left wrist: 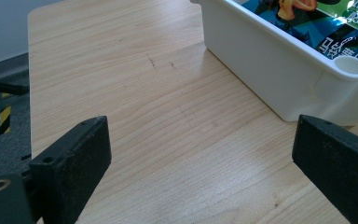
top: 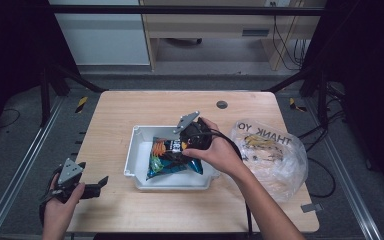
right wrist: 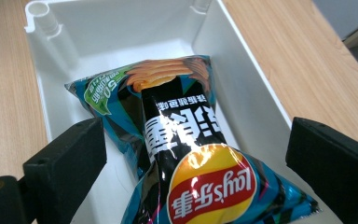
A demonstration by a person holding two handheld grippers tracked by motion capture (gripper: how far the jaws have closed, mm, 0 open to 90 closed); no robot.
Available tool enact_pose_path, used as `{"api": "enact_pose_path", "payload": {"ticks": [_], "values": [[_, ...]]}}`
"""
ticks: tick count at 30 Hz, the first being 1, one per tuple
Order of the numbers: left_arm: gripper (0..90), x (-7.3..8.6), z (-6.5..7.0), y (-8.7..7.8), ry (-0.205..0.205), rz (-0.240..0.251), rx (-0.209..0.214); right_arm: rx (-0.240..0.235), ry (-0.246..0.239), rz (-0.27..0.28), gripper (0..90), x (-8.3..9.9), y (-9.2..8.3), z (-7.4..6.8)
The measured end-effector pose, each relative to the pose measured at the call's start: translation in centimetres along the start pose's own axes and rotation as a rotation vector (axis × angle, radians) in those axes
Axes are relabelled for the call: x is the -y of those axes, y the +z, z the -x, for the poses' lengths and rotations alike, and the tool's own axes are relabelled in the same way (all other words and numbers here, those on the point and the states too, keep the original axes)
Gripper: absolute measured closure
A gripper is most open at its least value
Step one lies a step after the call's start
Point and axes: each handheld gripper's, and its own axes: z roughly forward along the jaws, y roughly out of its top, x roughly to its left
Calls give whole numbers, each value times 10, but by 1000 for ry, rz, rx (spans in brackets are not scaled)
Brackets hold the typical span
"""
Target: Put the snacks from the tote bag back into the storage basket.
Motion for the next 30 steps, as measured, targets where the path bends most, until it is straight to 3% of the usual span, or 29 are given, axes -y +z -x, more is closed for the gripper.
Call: {"api": "enact_pose_path", "payload": {"ticks": [10,14,17,21,30], "values": [[40,0,1,1,4,-4,-2,7,63,67,77,1,-25,1],[39,0,1,1,5,-7,-4,41,100,96,76,2,-33,1],[40,0,1,1,8,-8,-5,97,139,117,75,3,-39,1],[39,0,3,0,14,-7,-6,116,163,143,75,7,-43,-1],[38,0,3,1,12,-8,-2,130,201,144,76,17,-45,-4]]}}
